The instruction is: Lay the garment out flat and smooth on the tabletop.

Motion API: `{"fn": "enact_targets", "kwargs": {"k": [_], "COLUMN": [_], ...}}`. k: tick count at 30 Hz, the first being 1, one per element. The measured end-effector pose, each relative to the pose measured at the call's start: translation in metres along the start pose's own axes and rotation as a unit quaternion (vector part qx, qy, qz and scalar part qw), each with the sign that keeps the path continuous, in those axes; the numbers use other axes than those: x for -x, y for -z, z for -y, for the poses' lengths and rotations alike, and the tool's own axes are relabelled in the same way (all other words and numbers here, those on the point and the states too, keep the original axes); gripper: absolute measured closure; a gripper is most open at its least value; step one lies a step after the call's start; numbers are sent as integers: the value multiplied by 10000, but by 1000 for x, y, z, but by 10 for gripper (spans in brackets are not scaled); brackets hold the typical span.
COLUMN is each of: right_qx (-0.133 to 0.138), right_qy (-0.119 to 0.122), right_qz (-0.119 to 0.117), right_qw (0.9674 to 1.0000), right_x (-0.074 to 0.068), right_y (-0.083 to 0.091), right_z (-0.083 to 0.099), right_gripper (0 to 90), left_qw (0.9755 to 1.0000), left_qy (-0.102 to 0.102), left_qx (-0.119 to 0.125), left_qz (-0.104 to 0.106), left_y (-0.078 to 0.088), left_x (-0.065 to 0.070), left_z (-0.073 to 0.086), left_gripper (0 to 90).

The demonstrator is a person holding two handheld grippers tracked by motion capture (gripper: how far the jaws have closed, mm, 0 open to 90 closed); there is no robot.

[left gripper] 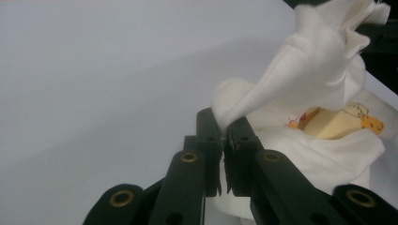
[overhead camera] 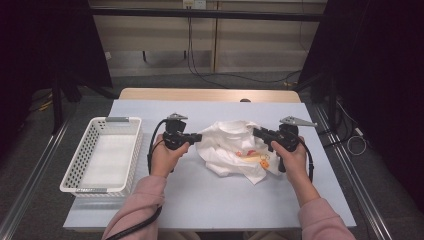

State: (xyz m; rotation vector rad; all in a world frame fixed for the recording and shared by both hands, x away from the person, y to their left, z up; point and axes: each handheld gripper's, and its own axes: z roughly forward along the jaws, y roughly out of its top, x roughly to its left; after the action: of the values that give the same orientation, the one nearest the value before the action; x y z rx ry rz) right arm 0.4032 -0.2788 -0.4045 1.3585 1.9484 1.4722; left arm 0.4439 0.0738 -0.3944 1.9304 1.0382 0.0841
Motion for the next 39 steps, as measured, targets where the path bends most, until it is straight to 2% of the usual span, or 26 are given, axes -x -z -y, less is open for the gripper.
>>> {"fn": "enact_targets", "kwargs": {"k": [1, 3, 5, 8, 13, 18, 25, 28, 35, 39], "right_qx": [18, 24, 45, 53, 96, 124, 196, 167, 130, 29], "right_qy": [-32, -24, -28, -26, -32, -28, 5, 65, 40, 18], "right_qz": [-29, -1, -36, 15, 57, 125, 127, 190, 266, 371], "right_qw": [10000, 10000, 10000, 10000, 9999, 9998, 9997, 9997, 9996, 9993], "right_x": [-1, -1, -2, -3, -1, 0, -2, -5, 1, 2], "right_y": [0, 0, 0, 0, 0, 1, 3, -2, -9, -16], "right_z": [-1, -2, -3, -5, -8, -11, -24, -26, -22, -22], "right_gripper": [783, 783, 783, 783, 783, 782, 783, 783, 783, 783], "left_qw": [10000, 10000, 10000, 10000, 10000, 10000, 9998, 9998, 9998, 9997], "left_qy": [40, -48, -3, -76, -70, -27, -32, -7, 126, 202], "left_qx": [-11, 17, 81, 42, 71, 56, 96, 47, 57, -62], "left_qz": [14, -44, -24, -31, -2, -29, -155, -202, -114, -80], "left_y": [3, 12, 14, 18, 21, 20, 30, 27, 13, 6], "left_x": [1, 2, 3, 3, 5, 3, -5, -9, -16, -23], "left_z": [-2, -10, -13, -20, -27, -35, -57, -60, -57, -57], "left_gripper": [861, 861, 861, 861, 862, 861, 862, 862, 862, 861]}}
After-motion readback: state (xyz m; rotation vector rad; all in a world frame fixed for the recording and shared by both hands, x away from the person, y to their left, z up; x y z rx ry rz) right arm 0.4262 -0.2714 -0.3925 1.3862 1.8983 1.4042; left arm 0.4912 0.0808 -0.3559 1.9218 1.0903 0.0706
